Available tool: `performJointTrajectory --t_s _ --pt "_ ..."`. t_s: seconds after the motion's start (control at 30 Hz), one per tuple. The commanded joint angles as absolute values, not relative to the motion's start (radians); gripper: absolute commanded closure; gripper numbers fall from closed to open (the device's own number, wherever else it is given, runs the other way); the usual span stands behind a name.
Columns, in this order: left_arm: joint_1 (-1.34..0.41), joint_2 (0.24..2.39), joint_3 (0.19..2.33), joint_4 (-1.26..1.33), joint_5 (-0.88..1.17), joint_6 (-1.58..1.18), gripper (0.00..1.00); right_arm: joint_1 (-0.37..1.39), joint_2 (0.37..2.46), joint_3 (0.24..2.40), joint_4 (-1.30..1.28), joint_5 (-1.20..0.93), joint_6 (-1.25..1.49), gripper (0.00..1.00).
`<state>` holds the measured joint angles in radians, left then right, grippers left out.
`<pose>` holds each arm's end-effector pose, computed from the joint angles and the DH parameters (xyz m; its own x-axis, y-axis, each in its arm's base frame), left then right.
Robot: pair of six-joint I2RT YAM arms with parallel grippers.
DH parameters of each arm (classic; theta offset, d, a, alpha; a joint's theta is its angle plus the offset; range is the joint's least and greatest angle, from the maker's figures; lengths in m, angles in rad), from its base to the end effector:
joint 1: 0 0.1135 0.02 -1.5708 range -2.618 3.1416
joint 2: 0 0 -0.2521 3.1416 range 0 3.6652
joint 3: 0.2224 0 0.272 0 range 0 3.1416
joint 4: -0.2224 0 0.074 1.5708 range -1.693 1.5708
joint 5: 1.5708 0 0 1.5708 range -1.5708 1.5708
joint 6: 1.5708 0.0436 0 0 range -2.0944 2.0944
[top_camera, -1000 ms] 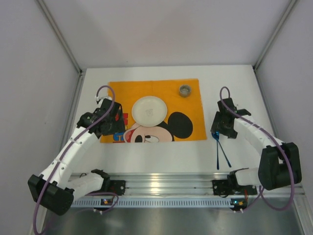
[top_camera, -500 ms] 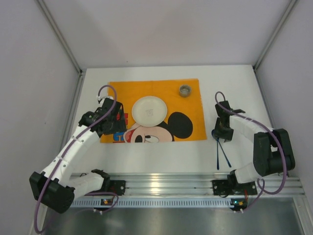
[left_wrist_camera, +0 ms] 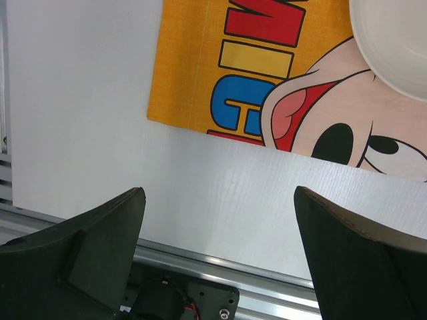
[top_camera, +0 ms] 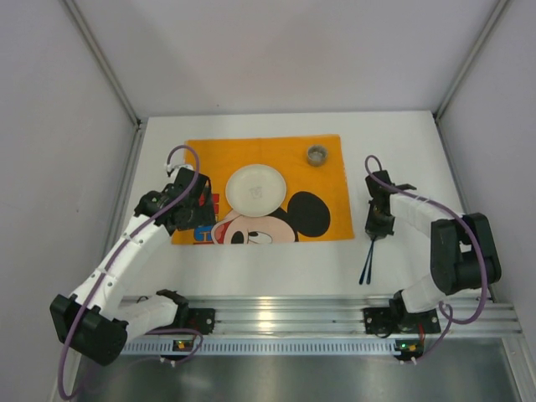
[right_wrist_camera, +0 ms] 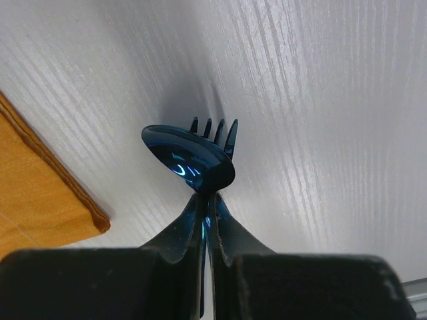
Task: Set the dinner table for one person
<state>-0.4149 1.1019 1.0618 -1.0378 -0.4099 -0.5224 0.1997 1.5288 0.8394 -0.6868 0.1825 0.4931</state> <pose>0.2152 -0.0758 0.2873 -0.7971 -0.1490 -0.5852 -0.2314 0.9705 0.0682 0.2710 0.0468 0.1283 -0.9231 0.2881 -0.2546 0.3137 0.9473 -0.0653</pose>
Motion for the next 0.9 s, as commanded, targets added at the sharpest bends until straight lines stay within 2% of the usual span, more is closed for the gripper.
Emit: performJointTrajectory --t_s 0.0,0.4,0.6,0.73,0.87 --pt "-0.417 1.089 1.055 -1.008 -0.428 -0.526 0.01 0.209 1.572 0.831 -0.676 0.230 0.495 1.00" --pt "-0.417 1.100 1.052 -0.994 -0.426 -0.511 0.01 0.304 1.491 1.073 -0.883 0.307 0.492 1.00" --pt "-0.417 1.100 1.052 -0.991 -0.420 -0.506 0.01 0.391 1.500 1.210 -0.927 0.247 0.540 1.00" --pt "-0.417 1.095 1.058 -0.996 -0.423 -0.500 0.01 0.489 1.566 1.330 -0.850 0.158 0.543 1.00" --pt "-0.417 1.094 1.077 -1.003 -0.420 -0.492 0.01 0.528 1.770 1.575 -0.836 0.117 0.526 1.00"
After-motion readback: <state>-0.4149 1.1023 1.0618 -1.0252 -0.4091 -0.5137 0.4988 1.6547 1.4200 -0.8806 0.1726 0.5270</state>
